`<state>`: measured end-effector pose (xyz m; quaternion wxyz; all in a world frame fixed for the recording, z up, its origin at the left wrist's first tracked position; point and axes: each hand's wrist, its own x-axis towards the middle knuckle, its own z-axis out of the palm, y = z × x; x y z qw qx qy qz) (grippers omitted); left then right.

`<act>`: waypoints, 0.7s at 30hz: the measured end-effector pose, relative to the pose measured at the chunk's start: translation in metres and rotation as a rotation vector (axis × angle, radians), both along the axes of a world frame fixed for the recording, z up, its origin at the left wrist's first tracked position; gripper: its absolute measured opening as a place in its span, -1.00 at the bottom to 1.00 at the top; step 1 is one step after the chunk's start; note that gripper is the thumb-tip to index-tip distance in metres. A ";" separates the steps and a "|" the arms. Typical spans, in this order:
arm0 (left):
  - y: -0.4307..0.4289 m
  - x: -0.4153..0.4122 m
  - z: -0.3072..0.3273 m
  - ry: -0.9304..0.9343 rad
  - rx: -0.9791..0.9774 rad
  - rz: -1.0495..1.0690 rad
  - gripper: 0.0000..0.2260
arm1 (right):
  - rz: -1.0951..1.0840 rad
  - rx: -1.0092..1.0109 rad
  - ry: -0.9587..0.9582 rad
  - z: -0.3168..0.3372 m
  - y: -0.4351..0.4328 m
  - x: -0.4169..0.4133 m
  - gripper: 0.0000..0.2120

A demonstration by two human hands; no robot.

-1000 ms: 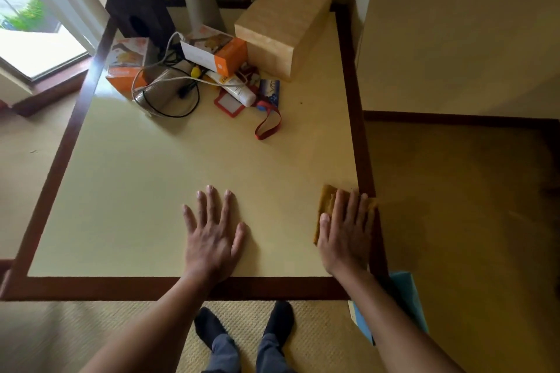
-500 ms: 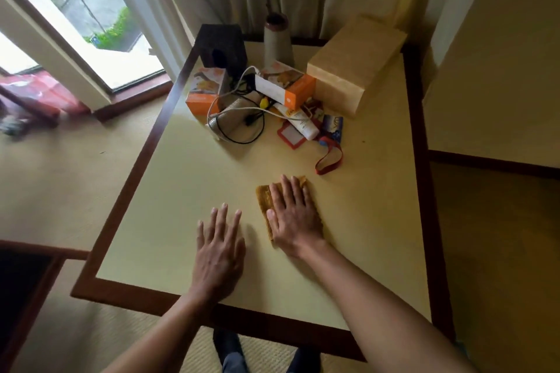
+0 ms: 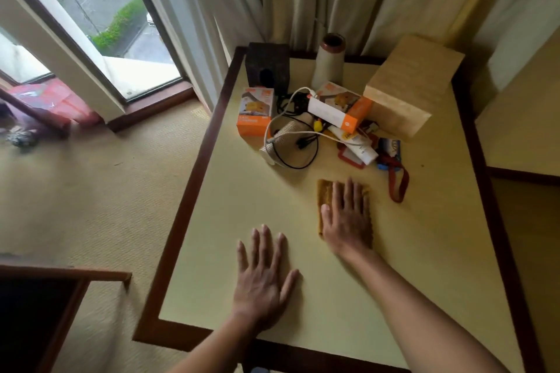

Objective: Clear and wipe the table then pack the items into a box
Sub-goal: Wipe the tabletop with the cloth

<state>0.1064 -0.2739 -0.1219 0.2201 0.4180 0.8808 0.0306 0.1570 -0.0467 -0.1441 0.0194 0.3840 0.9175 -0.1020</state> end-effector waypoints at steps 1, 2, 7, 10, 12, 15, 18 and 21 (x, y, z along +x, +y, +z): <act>0.000 -0.002 0.000 -0.023 0.013 -0.016 -0.32 | -0.037 0.002 -0.001 0.000 0.004 -0.001 -0.32; -0.003 -0.008 0.000 -0.043 0.040 -0.032 -0.34 | -0.101 0.005 -0.005 0.000 0.005 -0.006 -0.32; -0.050 -0.062 -0.015 0.032 0.171 -0.010 -0.47 | -0.167 -0.004 -0.044 0.003 -0.054 -0.045 -0.31; -0.084 -0.109 -0.019 0.103 0.155 0.051 -0.46 | -0.081 -0.035 -0.011 0.001 -0.113 -0.073 -0.35; -0.104 -0.136 -0.021 0.128 0.123 0.077 -0.44 | -0.025 -0.057 0.006 0.001 -0.148 -0.095 -0.35; -0.128 -0.154 -0.023 0.092 0.116 0.147 -0.43 | 0.089 -0.094 -0.018 0.001 -0.179 -0.129 -0.35; -0.140 -0.147 -0.025 -0.007 0.150 0.204 -0.40 | 0.165 -0.116 -0.023 0.006 -0.181 -0.167 -0.34; -0.141 -0.142 -0.027 -0.085 0.232 0.283 -0.43 | 0.236 -0.130 -0.037 0.006 -0.161 -0.218 -0.35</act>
